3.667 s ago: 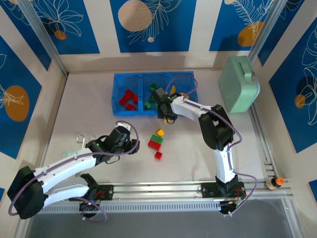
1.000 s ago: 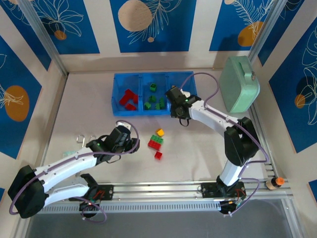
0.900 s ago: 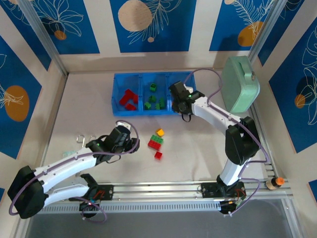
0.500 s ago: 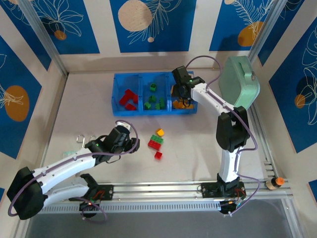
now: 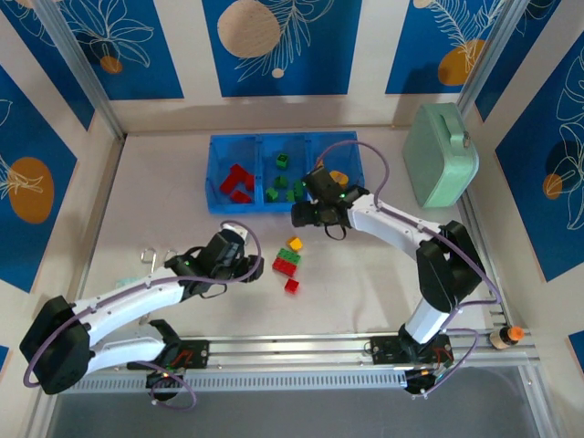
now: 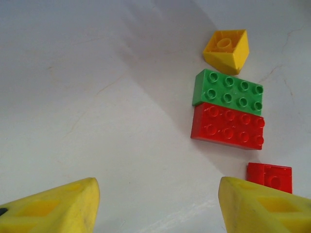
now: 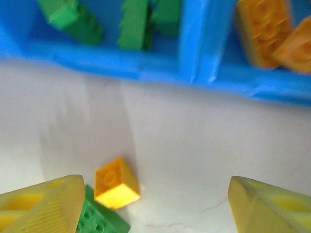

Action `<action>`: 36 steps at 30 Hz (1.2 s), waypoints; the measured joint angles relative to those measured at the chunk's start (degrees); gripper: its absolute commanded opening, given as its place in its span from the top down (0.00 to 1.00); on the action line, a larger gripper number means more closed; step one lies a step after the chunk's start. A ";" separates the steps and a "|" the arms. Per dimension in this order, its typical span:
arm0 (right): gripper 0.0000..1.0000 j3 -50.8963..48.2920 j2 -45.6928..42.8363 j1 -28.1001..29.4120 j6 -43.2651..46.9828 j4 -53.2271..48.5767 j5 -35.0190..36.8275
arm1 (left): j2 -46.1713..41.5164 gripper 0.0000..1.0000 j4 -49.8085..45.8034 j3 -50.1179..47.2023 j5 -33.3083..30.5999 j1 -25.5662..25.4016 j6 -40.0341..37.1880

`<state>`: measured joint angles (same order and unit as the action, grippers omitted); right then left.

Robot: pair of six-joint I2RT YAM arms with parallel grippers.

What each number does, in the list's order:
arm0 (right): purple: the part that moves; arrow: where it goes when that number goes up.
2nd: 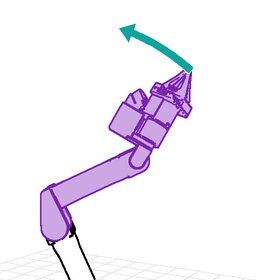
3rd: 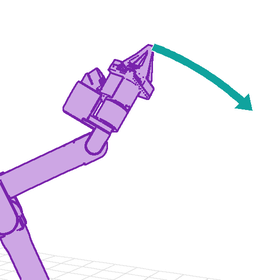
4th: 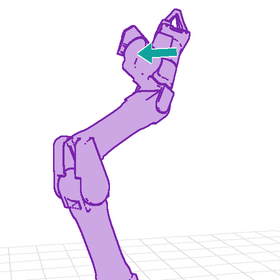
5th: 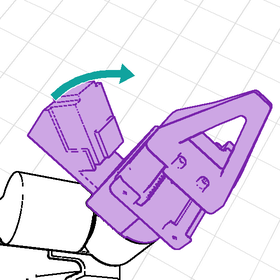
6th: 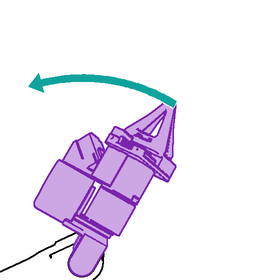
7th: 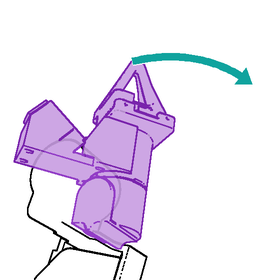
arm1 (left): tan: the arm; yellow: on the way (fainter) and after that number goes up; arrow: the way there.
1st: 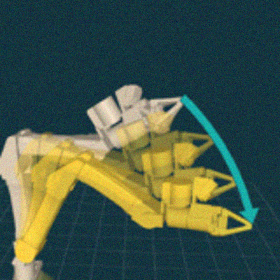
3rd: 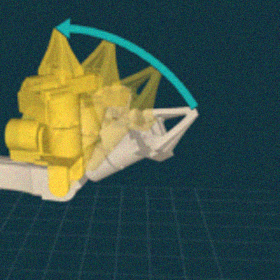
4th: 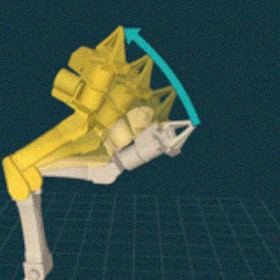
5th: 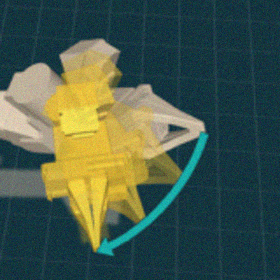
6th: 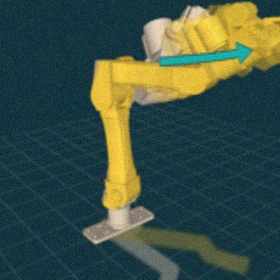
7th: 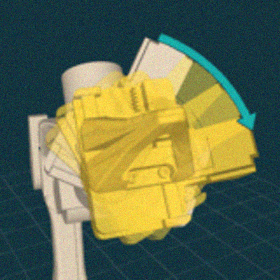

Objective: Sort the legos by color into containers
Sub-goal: Place the lego in the container, then pick up the lego from the center of the table.

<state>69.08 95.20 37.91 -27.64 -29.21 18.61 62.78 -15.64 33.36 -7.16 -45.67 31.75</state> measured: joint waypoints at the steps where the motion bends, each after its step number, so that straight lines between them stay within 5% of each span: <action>1: 0.23 -0.55 0.04 0.55 0.85 0.02 -0.96 | -0.02 0.34 0.24 0.00 0.11 0.00 -0.11; 16: 0.31 0.59 11.04 4.61 4.52 1.95 -7.10 | -4.35 0.34 0.07 -0.74 0.46 0.00 -0.07; 31: 0.53 1.68 14.08 4.98 1.68 1.79 -4.46 | -5.62 0.34 -0.24 -1.84 -0.42 0.00 -0.07; 36: 0.69 1.75 14.12 5.68 1.29 0.72 -1.73 | -5.57 0.34 -0.24 -1.84 -0.39 0.00 -0.07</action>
<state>70.83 109.32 43.59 -26.35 -28.49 16.88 57.21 -15.88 31.53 -7.55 -45.67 31.68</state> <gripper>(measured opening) 0.373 0.657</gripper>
